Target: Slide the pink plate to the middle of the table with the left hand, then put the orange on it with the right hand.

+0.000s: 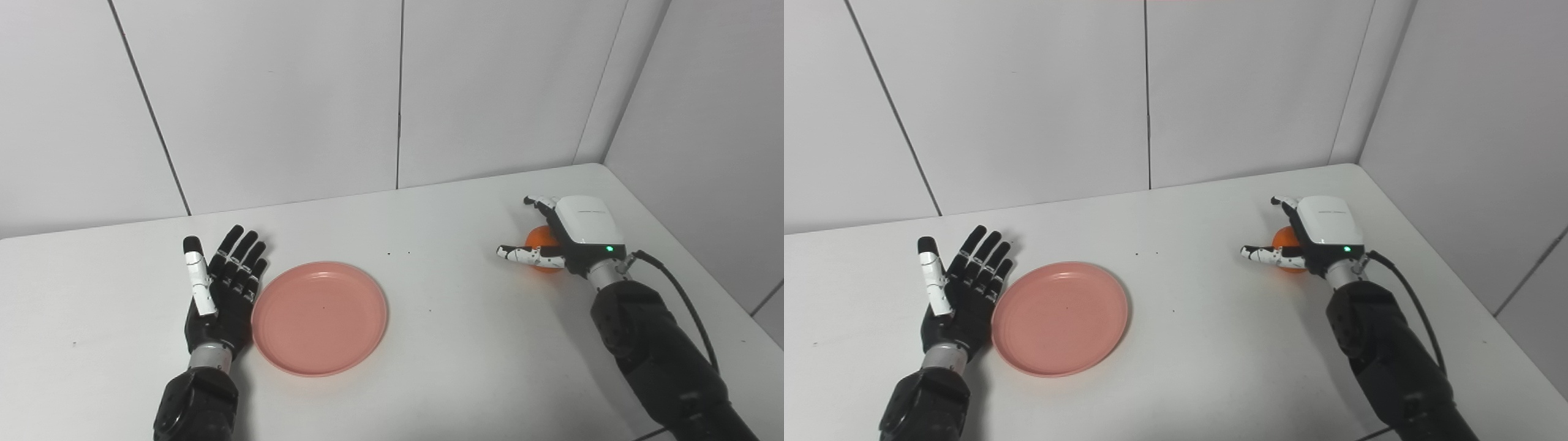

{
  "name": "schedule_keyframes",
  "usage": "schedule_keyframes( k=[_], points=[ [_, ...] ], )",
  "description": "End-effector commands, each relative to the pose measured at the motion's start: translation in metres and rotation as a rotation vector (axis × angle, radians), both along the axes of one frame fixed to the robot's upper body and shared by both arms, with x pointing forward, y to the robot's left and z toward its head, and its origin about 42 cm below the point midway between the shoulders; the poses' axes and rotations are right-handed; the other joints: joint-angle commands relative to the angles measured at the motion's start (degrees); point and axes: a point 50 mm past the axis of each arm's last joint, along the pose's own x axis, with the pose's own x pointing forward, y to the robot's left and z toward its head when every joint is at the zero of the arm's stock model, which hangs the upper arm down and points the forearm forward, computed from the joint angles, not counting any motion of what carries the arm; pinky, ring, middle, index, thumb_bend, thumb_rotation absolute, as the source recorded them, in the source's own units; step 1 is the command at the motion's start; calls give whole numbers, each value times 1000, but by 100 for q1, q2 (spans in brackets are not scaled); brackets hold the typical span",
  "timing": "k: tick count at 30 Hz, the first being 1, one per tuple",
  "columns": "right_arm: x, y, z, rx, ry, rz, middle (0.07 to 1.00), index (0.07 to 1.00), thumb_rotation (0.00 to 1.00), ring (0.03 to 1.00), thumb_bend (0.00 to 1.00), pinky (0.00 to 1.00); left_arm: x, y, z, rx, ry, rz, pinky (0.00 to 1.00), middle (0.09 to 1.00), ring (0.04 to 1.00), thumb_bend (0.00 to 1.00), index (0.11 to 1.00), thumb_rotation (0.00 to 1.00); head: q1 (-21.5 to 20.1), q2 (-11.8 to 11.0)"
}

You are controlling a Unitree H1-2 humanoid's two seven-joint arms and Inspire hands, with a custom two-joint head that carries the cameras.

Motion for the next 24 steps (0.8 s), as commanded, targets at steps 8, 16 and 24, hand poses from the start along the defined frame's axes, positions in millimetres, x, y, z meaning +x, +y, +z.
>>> schedule_keyframes(
  k=[8, 16, 24],
  points=[
    [11, -15, 4, -6, -18, -59, 783, 793, 832, 759, 857, 756, -15, 0, -33, 38, 150, -7, 949, 801, 851, 844, 745, 797, 48, 13],
    [17, -19, -8, -12, 15, -87, 691, 689, 763, 618, 859, 541, -16, 0, -33, 37, 152, -9, 972, 798, 865, 834, 757, 803, 71, 33],
    [19, -19, -19, -8, 11, -86, 271, 281, 535, 214, 713, 161, -17, 1, -33, 33, 156, -6, 968, 794, 854, 837, 743, 796, 76, 39]
  ],
)
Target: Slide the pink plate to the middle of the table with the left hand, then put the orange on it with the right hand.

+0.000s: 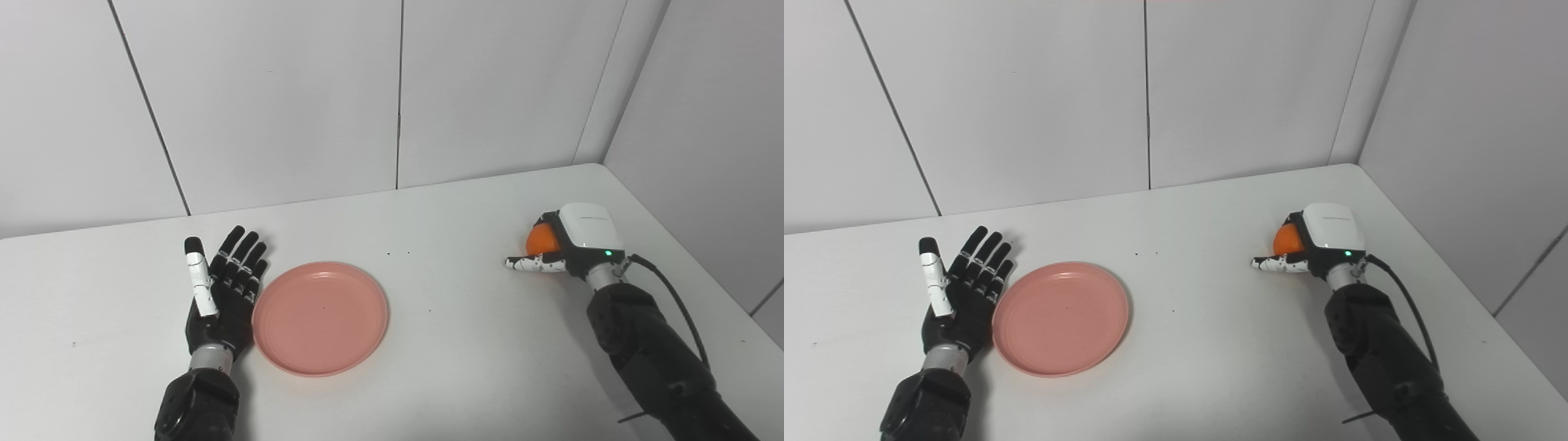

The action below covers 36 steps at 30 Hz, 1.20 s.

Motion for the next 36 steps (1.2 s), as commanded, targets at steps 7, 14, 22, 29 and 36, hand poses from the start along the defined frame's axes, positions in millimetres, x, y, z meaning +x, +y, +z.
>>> schedule_keyframes(
  k=[7, 14, 22, 29, 36],
  points=[
    [1, -4, 1, -10, 41, 28, 243, 276, 510, 182, 559, 121, -15, 1, -33, 23, 156, -9, 963, 798, 852, 837, 745, 796, 5, 15],
    [-1, -4, 1, 7, 68, 34, 281, 321, 460, 222, 497, 161, -15, 0, -32, 21, 156, -5, 960, 786, 838, 840, 742, 788, 3, 35],
    [-4, -3, 8, 15, 63, 48, 274, 323, 425, 215, 495, 157, -15, -1, -32, 20, 155, -8, 967, 785, 842, 845, 739, 792, 16, 38],
    [-4, 3, 29, 39, 6, 66, 242, 281, 427, 180, 512, 122, -15, -4, -33, 16, 159, -8, 959, 782, 846, 847, 724, 785, 174, 60],
    [-11, 6, 50, 50, -80, 101, 192, 241, 414, 131, 526, 75, -21, -17, -33, 19, 172, 0, 933, 775, 829, 840, 706, 775, 720, 11]
  ],
)
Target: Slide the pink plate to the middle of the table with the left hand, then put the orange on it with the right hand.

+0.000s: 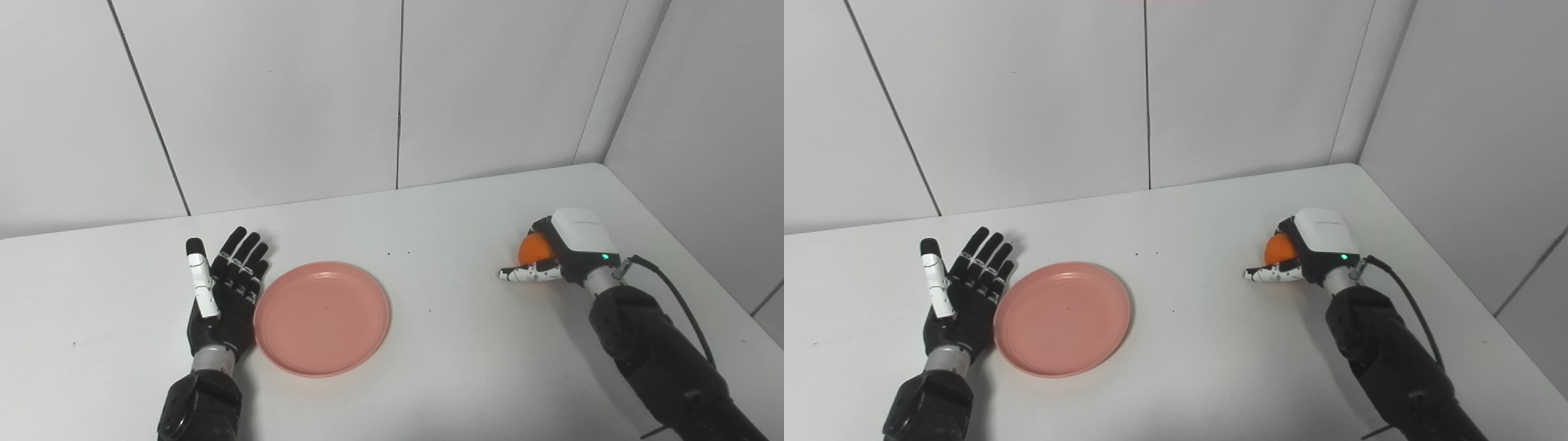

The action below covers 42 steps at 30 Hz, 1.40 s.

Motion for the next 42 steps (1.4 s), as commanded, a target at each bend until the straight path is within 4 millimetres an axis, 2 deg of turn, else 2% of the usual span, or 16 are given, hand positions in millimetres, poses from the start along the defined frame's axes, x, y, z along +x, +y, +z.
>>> schedule_keyframes(
  k=[1, 5, 22, 25, 27, 32, 35, 42],
  points=[
    [5, -7, 32, -12, -123, -6, 191, 239, 412, 130, 527, 75, -17, -11, -34, 29, 167, -13, 931, 775, 829, 840, 706, 775, 158, -24],
    [2, -6, 40, 6, -155, 14, 185, 232, 433, 125, 513, 71, -19, -21, -35, 36, 166, -16, 903, 776, 827, 835, 713, 783, 398, -8],
    [-1, 27, 99, 71, -357, 216, 161, 209, 395, 106, 519, 59, -24, -57, -35, 27, 171, -24, 887, 772, 808, 830, 714, 799, 1425, 69],
    [-1, 30, 106, 80, -369, 238, 162, 209, 431, 108, 512, 63, -24, -62, -37, 30, 172, -24, 873, 763, 800, 834, 707, 801, 1642, 66],
    [-1, 35, 112, 89, -380, 257, 172, 212, 455, 115, 512, 69, -23, -63, -37, 24, 172, -21, 878, 763, 800, 840, 703, 799, 1727, 63],
    [-1, 54, 123, 109, -422, 334, 177, 215, 431, 117, 499, 70, -21, -64, -38, 25, 173, -15, 887, 772, 798, 854, 695, 797, 1837, 57],
    [-1, 68, 127, 119, -432, 352, 184, 227, 476, 121, 507, 74, -21, -63, -37, 23, 174, -16, 897, 771, 800, 850, 691, 800, 1837, 57],
    [-3, 99, 135, 153, -443, 427, 184, 214, 423, 117, 497, 71, -20, -63, -35, 16, 173, -19, 889, 764, 790, 835, 683, 788, 1842, 85]
  ],
)
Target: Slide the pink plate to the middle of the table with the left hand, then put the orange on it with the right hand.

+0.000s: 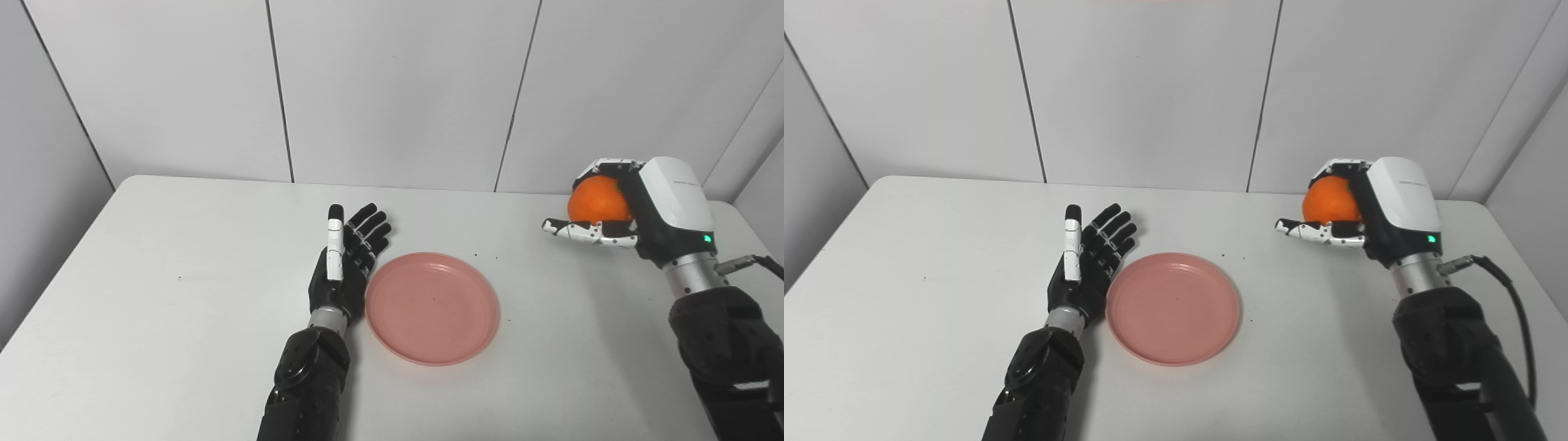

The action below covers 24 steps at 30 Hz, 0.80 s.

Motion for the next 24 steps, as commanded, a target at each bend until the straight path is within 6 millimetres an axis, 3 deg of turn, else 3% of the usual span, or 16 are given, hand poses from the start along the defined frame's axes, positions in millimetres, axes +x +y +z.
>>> schedule_keyframes(
  k=[1, 11, 16, 24],
  points=[
    [-1, 13, 34, -3, -118, 57, 179, 209, 426, 114, 498, 70, -20, -26, -31, -51, 185, -6, 882, 764, 792, 832, 686, 787, -32, 13],
    [-6, 49, 47, -1, -135, 138, 185, 226, 459, 123, 518, 79, -21, -22, -33, -43, 189, -8, 861, 755, 790, 842, 703, 785, -99, 2],
    [-5, 68, 41, -9, -126, 185, 177, 207, 360, 116, 536, 71, -22, -21, -32, -41, 187, -8, 825, 749, 787, 842, 709, 788, -129, 19],
    [5, 90, 22, 37, -50, 251, 186, 233, 400, 122, 504, 72, -23, -20, -34, -31, 194, -6, 820, 739, 784, 828, 709, 791, -166, 45]
  ],
)
